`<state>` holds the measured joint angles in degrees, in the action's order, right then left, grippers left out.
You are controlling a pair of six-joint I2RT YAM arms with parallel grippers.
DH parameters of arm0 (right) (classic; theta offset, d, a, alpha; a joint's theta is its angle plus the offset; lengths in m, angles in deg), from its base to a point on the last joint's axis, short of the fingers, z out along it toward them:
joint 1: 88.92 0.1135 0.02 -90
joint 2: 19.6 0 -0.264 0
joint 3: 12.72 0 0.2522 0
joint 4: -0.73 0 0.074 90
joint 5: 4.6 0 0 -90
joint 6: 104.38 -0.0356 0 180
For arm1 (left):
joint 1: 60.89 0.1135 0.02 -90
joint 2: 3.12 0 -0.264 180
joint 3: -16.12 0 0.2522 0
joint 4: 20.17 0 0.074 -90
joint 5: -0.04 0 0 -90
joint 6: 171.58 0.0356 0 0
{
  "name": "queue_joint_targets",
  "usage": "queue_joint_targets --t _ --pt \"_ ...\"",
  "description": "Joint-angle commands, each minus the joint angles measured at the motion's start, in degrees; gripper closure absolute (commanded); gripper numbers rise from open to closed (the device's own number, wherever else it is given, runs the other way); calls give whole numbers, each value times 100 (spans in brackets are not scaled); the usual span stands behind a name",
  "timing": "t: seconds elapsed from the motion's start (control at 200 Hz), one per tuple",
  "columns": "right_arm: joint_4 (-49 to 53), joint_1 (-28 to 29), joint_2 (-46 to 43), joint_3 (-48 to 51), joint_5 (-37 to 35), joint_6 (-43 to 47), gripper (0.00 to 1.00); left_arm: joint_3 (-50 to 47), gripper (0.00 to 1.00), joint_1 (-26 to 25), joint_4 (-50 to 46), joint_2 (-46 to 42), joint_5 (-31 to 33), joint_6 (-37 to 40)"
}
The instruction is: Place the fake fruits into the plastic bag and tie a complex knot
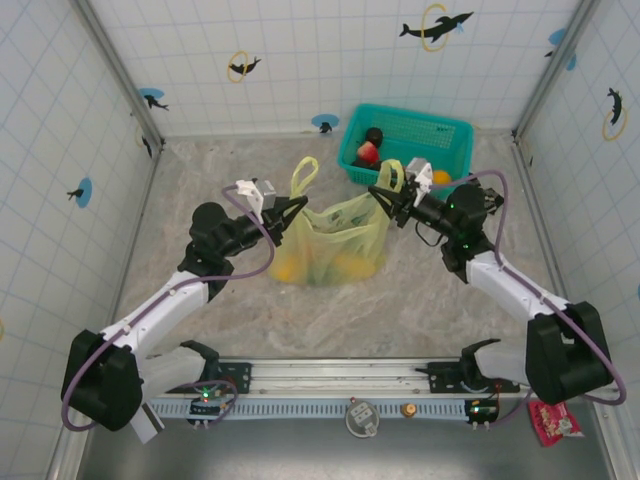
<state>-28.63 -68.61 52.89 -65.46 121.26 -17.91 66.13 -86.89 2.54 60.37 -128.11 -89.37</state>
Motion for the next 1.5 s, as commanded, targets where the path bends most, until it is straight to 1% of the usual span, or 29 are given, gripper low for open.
queue_joint_targets --t 0.0,0.145,0.24,0.275,0.305,0.36,0.405,0.44,0.505,0.565,0.666,0.726,0.791,0.846,0.906,1.006,1.126,1.261,1.361,1.371,1.446,1.496 --pt "-421 9 300 -271 725 -216 51 8 100 -19 209 -7 -339 -56" --pt "-663 -39 654 -520 1037 -420 51 31 100 -20 112 -43 -409 -11" --pt "-805 -37 864 -695 1028 -574 56 58 100 -23 68 -43 -412 19" --pt "-835 -28 921 -746 979 -610 59 51 100 -19 66 -34 -396 22" --pt "-847 -8 962 -802 948 -622 63 49 100 -21 62 -28 -382 16" --pt "-752 15 1012 -921 828 -596 81 74 100 -23 37 -28 -347 30" --pt "-505 61 992 -1007 691 -464 90 105 100 -27 -24 -28 -244 34" --pt "-218 127 944 -1062 532 -246 100 125 100 -27 -97 -31 -160 60" --pt "599 341 746 -1175 2 446 100 192 100 -28 -247 -36 49 92" --pt "1150 632 539 -1148 -515 1121 100 269 100 -28 -429 -8 159 141" --pt "1562 1100 178 -946 -1087 1959 100 522 100 -45 -837 153 72 173" --pt "1677 1284 -33 -793 -1147 2310 100 643 100 -62 -985 246 20 100" --pt "1776 1425 -173 -644 -1051 2612 100 703 100 -76 -1018 319 -63 24" --pt "1994 1536 -209 -639 -1019 2901 100 762 100 -110 -1054 383 -143 27" --pt "2240 1652 -214 -714 -1020 3182 100 916 100 -166 -1303 485 -149 136" --pt "2637 1719 -75 -1019 -1135 3284 100 1030 100 -233 -1548 587 -355 283" --pt "3471 1783 295 -1683 -1296 3357 100 1034 100 -297 -1725 552 -420 518" --pt "3799 1850 539 -2030 -1336 3344 100 1081 100 -367 -1969 542 -465 804" --pt "3828 1911 632 -2172 -1336 3352 100 1112 95 -402 -2064 559 -361 924" --pt "3960 1918 634 -2181 -1336 3357 100 1106 95 -403 -2058 560 -343 927" --pt "4091 1957 646 -2194 -1258 3467 100 1133 87 -404 -2058 576 -136 946" --pt "4074 1963 613 -2131 -1179 3512 100 1158 85 -399 -2064 588 -14 953"
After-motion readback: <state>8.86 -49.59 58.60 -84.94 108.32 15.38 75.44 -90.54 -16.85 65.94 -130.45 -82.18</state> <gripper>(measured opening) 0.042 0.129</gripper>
